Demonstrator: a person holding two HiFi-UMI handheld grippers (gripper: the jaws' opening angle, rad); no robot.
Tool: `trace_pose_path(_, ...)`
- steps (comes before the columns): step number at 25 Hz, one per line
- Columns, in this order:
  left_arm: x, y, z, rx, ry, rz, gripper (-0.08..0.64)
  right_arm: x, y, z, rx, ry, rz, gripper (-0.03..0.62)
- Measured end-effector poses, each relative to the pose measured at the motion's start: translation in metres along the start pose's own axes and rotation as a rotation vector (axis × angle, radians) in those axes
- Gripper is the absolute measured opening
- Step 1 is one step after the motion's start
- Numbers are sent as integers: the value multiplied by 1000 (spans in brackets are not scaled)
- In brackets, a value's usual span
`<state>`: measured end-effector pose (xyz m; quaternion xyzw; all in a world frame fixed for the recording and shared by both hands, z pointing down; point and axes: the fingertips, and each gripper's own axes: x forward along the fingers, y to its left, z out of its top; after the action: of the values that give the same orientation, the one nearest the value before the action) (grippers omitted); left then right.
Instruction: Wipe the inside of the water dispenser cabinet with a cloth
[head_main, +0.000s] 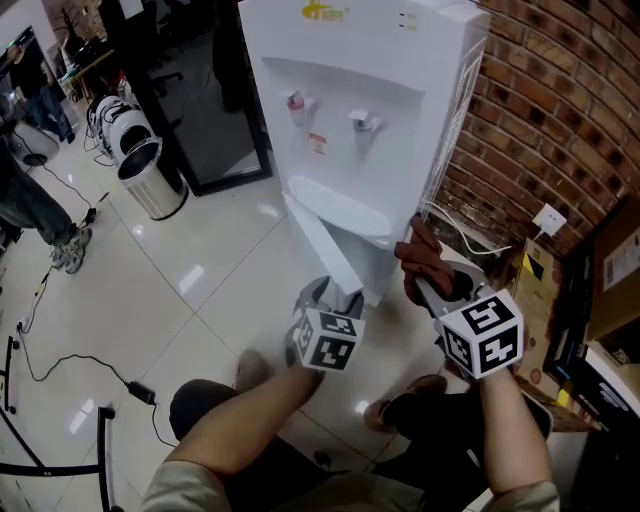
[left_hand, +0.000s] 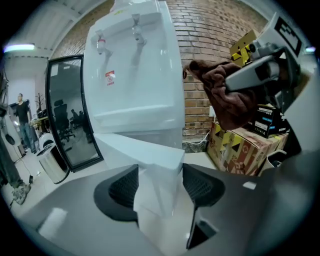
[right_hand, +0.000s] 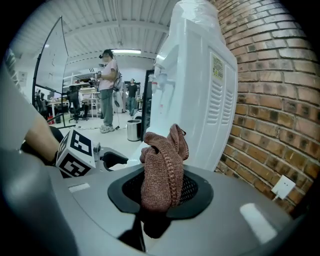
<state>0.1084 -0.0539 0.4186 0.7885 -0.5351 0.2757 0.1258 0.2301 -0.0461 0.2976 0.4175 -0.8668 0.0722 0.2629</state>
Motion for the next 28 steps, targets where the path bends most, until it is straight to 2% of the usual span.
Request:
trace_pose_path(7, -41, 37, -34, 16, 1, 14, 255, 20, 47, 43, -52, -77, 108, 106)
trace_pose_path(10, -55, 55, -48, -2, 14, 38, 231, 29, 73, 62, -92, -110, 153, 106)
trace_pose_path(15, -76, 82, -64, -30, 39, 75, 202, 43, 113, 67, -178, -99, 213, 107)
trace_pose_path(18, -84, 95, -74, -49, 36, 103, 152, 51, 124, 70, -191, -95, 232, 107)
trace_pose_path(25, -96, 134, -87, -93, 37, 194, 132, 73, 146, 98, -180, -139, 276, 107)
trace_pose_path(26, -99, 143, -90, -100, 41, 220, 121, 76, 153, 103, -182, -147, 286, 107)
trace_pose_path(28, -106, 166, -98, -128, 47, 294, 0, 81, 167, 113, -188, -165, 307, 107)
